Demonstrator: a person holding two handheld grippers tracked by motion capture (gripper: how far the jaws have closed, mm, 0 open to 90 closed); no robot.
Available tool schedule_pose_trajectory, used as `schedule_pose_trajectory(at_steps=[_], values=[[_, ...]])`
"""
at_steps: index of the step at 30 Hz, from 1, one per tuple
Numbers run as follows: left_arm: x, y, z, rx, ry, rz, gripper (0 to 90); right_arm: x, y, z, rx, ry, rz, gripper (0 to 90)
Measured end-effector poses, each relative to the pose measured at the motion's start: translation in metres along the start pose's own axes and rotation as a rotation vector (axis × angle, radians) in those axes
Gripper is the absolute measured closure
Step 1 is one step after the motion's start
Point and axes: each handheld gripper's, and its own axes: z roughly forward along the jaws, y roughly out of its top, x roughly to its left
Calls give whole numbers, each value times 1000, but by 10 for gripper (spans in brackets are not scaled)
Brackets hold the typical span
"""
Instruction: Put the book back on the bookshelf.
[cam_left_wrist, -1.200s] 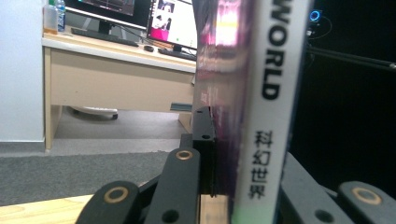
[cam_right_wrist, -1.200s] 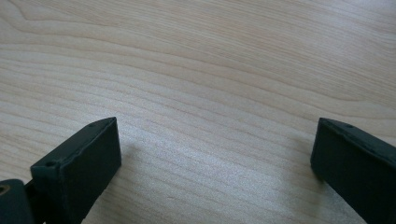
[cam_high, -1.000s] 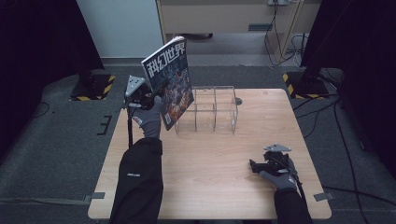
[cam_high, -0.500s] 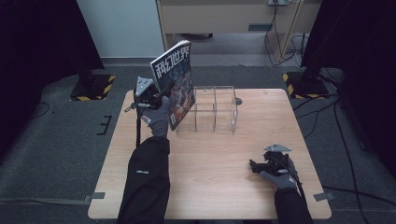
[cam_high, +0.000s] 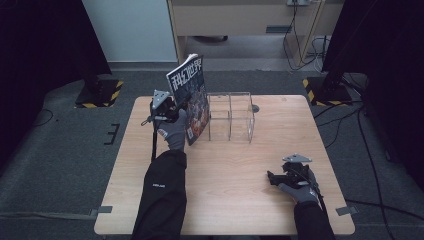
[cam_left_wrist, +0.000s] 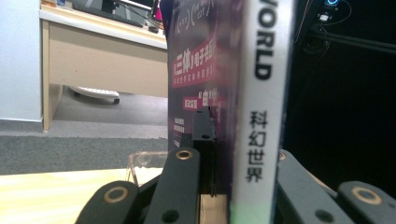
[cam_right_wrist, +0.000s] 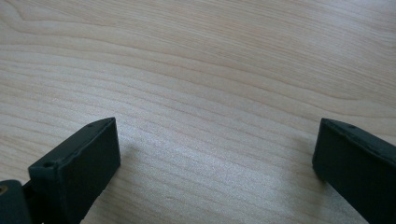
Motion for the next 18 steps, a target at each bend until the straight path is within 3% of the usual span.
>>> schedule_pose_trajectory(at_steps=[7, 12, 18], values=[[1, -7, -1, -5, 0, 9, 823, 0, 0, 0, 0, 0, 0, 10], [1, -3, -5, -43, 1, 16, 824, 0, 0, 0, 0, -1, 0, 10], [5, -1, -3, -63, 32, 19, 823, 0, 0, 0, 0, 0, -1, 11]])
